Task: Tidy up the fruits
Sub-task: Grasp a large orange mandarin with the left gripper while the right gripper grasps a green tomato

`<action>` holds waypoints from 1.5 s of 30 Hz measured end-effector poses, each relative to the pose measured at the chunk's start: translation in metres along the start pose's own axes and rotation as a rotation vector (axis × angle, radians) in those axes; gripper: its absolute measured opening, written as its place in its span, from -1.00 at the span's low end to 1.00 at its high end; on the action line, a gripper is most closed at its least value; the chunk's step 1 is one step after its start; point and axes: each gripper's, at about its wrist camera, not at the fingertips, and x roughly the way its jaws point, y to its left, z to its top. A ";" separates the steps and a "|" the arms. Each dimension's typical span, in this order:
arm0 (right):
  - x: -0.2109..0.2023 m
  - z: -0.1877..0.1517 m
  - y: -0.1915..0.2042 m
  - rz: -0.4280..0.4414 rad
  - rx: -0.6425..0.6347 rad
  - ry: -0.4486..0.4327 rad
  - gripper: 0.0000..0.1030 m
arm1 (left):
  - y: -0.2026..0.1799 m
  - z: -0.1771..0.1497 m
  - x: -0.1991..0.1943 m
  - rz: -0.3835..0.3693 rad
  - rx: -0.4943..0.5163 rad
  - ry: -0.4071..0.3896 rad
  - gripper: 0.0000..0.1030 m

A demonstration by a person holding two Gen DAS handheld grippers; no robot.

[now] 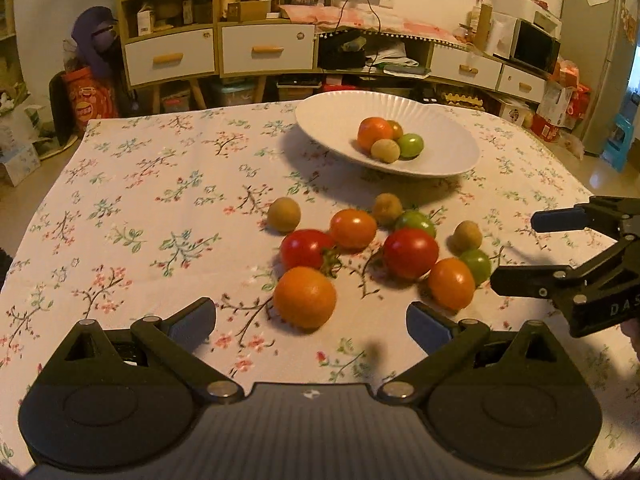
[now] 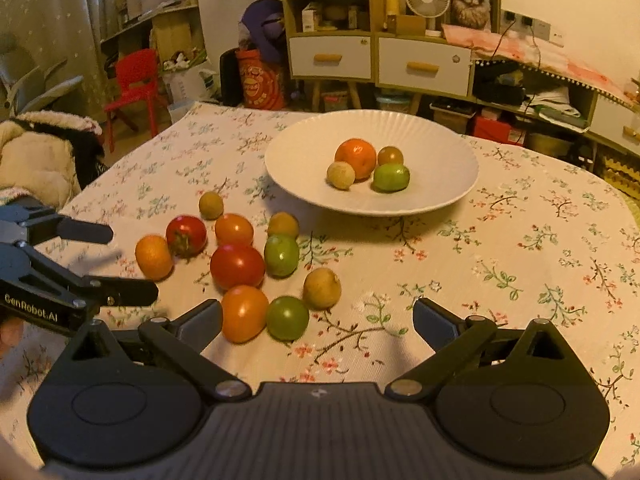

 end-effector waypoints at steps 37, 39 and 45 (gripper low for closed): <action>0.010 -0.018 0.020 0.015 -0.142 -0.018 -0.16 | 0.009 -0.010 0.008 0.004 -0.034 -0.034 0.07; 0.010 -0.018 0.021 0.022 -0.146 -0.016 -0.24 | 0.008 -0.010 0.009 0.001 -0.033 -0.036 0.04; 0.010 -0.017 0.024 0.034 -0.153 -0.017 -0.35 | 0.008 -0.009 0.010 -0.003 -0.037 -0.040 -0.03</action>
